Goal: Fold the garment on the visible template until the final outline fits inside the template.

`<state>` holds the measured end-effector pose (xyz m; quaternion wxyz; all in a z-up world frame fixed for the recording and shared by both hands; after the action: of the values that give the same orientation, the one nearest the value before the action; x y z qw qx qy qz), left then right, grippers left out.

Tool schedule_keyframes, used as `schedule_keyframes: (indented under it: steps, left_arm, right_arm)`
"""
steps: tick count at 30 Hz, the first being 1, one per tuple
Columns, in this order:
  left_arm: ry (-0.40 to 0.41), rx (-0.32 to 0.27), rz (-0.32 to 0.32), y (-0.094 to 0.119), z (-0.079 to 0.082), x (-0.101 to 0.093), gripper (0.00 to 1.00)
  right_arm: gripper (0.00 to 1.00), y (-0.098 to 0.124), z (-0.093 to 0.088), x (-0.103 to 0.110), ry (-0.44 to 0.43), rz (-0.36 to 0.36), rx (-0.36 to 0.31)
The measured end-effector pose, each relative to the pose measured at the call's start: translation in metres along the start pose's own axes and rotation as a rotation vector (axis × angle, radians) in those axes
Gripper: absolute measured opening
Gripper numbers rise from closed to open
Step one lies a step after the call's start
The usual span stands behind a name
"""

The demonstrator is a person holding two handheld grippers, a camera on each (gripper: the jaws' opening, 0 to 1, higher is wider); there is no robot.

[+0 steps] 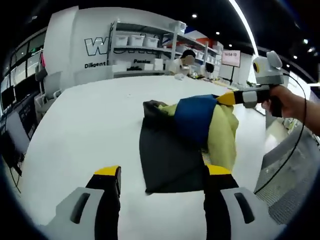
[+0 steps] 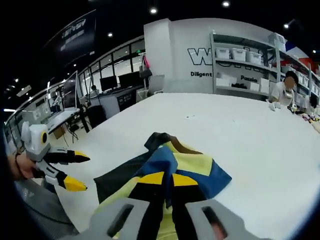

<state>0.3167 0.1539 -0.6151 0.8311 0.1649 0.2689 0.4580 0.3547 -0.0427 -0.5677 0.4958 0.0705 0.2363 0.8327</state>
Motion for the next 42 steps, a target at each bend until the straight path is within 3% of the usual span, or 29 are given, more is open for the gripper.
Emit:
schedule_keyframes:
  steps: [2, 7, 9, 11, 14, 24, 28, 31, 37, 38, 42]
  left_arm:
    - [0.000, -0.002, 0.015, -0.005, 0.004, 0.003, 0.61]
    - [-0.122, 0.037, -0.014, -0.015, 0.007, -0.003, 0.57]
    - [-0.129, 0.047, -0.027, -0.020, 0.006, -0.005, 0.58]
    - [-0.160, 0.099, -0.079, -0.027, -0.004, -0.012, 0.60]
    - [-0.253, 0.140, -0.073, -0.031, -0.013, -0.011, 0.58]
    - [-0.291, 0.163, -0.140, -0.048, -0.017, -0.021, 0.48]
    - [-0.334, 0.195, -0.122, -0.055, -0.023, -0.018, 0.44]
    - [-0.328, 0.195, -0.145, -0.056, -0.022, -0.022, 0.39]
    - [-0.351, 0.198, -0.134, -0.059, -0.026, -0.023, 0.27]
    - [-0.381, 0.183, -0.132, -0.059, -0.023, -0.024, 0.24]
    - [-0.360, 0.211, -0.162, -0.061, -0.032, -0.030, 0.06]
  right_arm:
    - [0.00, 0.002, -0.003, -0.001, -0.021, -0.003, 0.000]
    - [0.00, 0.003, -0.010, -0.004, -0.033, -0.012, 0.008]
    - [0.00, 0.004, -0.012, -0.005, -0.042, -0.016, 0.010]
    - [0.00, 0.004, -0.015, -0.005, -0.050, -0.018, 0.011]
    - [0.00, 0.005, -0.019, -0.004, -0.062, -0.015, 0.022]
    - [0.00, 0.006, -0.027, -0.003, -0.103, -0.013, 0.030]
    - [0.00, 0.006, -0.030, -0.003, -0.107, -0.016, 0.039]
    - [0.00, 0.005, -0.034, -0.003, -0.117, -0.018, 0.045]
    - [0.00, 0.004, -0.042, -0.004, -0.146, -0.021, 0.058]
    - [0.00, 0.004, -0.043, -0.004, -0.149, -0.024, 0.061]
    - [0.00, 0.004, -0.047, -0.002, -0.161, -0.021, 0.066]
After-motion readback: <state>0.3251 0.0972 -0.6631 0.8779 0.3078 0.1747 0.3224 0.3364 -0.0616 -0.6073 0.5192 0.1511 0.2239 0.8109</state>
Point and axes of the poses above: the point that each gripper's makers call its tool centre point, and the gripper's own axes: y roughly backward along the fingers, x roughly to its left, z roughly out of its top, the point moved 1 cm from there along y, roughly backward along the fingers, and after that the axes turned 15 degrees about y, right-handed, at the moved point
